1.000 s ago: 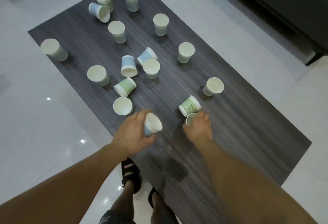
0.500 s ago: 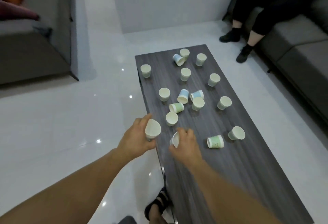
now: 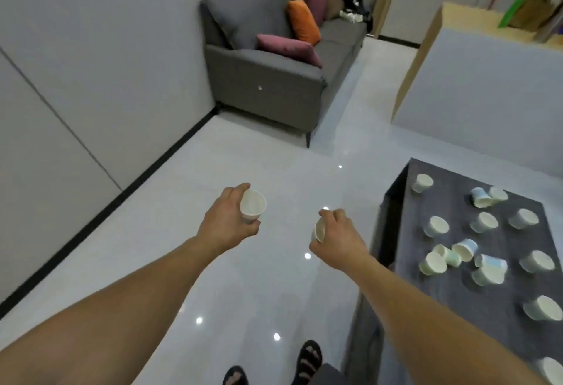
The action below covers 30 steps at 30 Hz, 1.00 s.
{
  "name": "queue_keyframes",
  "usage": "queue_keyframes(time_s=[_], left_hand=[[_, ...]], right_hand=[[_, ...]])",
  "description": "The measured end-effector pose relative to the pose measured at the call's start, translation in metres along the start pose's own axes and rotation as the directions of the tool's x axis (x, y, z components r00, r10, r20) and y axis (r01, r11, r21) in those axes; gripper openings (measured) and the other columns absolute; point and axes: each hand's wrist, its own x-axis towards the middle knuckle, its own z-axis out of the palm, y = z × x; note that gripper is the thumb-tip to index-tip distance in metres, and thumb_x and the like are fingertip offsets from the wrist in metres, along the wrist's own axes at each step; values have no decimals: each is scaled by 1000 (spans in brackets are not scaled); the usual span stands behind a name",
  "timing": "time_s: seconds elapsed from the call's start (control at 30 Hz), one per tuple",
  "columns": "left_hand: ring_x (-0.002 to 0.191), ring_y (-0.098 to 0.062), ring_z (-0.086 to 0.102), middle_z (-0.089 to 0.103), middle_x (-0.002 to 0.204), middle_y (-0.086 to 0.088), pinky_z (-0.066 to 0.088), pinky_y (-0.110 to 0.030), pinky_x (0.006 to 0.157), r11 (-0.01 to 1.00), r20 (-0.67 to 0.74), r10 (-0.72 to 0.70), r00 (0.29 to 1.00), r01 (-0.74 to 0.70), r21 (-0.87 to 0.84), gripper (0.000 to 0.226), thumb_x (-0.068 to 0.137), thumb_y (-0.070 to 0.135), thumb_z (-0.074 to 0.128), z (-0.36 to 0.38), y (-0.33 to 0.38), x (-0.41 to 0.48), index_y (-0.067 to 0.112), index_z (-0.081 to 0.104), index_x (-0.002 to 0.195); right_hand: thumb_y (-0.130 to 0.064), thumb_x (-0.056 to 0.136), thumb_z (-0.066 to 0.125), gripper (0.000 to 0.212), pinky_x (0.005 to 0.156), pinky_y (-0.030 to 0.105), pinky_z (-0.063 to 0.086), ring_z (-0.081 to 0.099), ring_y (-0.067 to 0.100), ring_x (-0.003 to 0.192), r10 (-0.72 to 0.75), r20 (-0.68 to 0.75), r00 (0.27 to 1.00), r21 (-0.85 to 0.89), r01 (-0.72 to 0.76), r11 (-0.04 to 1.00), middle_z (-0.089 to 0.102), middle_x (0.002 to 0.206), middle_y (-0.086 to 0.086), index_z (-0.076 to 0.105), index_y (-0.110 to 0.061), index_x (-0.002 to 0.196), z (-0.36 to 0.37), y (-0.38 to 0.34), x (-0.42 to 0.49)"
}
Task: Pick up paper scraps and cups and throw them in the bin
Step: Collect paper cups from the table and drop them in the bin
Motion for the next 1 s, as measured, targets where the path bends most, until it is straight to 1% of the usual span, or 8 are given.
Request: queue_keyframes(time_s=[0.1, 0.17, 0.3, 0.43, 0.6, 0.73, 0.9, 1.0], left_hand=[[114, -22, 50, 37, 138, 4, 49, -36, 88, 990, -140, -141, 980, 137, -35, 84, 73, 36, 76, -51, -43, -43, 32, 30, 143], [112, -22, 50, 36, 138, 5, 48, -33, 84, 973, -236, -231, 944, 223, -61, 83, 73, 36, 76, -76, -66, -76, 32, 31, 142], [110, -22, 51, 36, 137, 5, 47, -32, 83, 907, -379, -414, 828, 409, -99, 82, 72, 37, 75, -104, -98, -153, 30, 31, 141], [109, -22, 51, 36, 137, 4, 49, -31, 80, 802, -454, -577, 679, 576, -158, 83, 72, 40, 75, -108, -121, -237, 26, 32, 141], [114, -21, 50, 39, 137, 3, 43, -29, 83, 648, -527, -711, 465, 725, -234, 83, 72, 44, 75, -105, -148, -342, 26, 32, 142], [113, -23, 50, 38, 137, 1, 44, -31, 85, 525, -539, -793, 283, 767, -369, 85, 74, 40, 76, -107, -172, -421, 29, 29, 144], [116, -24, 49, 36, 138, 0, 47, -35, 93, 434, -526, -836, 154, 772, -465, 85, 77, 37, 74, -121, -211, -514, 28, 27, 147], [117, -24, 49, 36, 137, -1, 46, -34, 95, 407, -539, -837, 96, 768, -495, 84, 77, 37, 74, -144, -242, -572, 26, 29, 147]], right_hand=[[-37, 80, 62, 69, 90, 37, 46, 42, 27, 119, -190, 50, 981, -26, 191, 981, 37, 134, 5, 35, -21, 142, 12, -71, 4], [-39, 81, 62, 70, 91, 36, 45, 41, 26, 122, -314, 89, 945, -45, 319, 947, 36, 136, 4, 34, -22, 143, 20, -113, 5], [-39, 81, 61, 71, 92, 36, 46, 39, 24, 124, -493, 194, 848, -54, 511, 858, 35, 138, 2, 32, -23, 144, 40, -182, -8], [-41, 81, 62, 73, 91, 36, 47, 41, 24, 123, -644, 298, 705, -57, 686, 725, 36, 139, 3, 31, -23, 145, 70, -240, -39], [-43, 82, 60, 74, 91, 36, 46, 40, 24, 124, -758, 430, 491, -35, 848, 529, 34, 140, 1, 29, -24, 147, 115, -304, -102], [-43, 82, 59, 75, 92, 36, 47, 40, 23, 125, -805, 486, 342, -15, 923, 383, 35, 140, 0, 28, -25, 147, 148, -354, -160], [-43, 83, 58, 74, 91, 35, 47, 40, 23, 125, -837, 504, 213, 6, 968, 250, 35, 140, 0, 27, -25, 148, 196, -429, -238], [-43, 83, 58, 74, 91, 36, 47, 40, 23, 125, -842, 513, 165, 25, 978, 207, 35, 141, 0, 27, -25, 148, 226, -475, -294]])
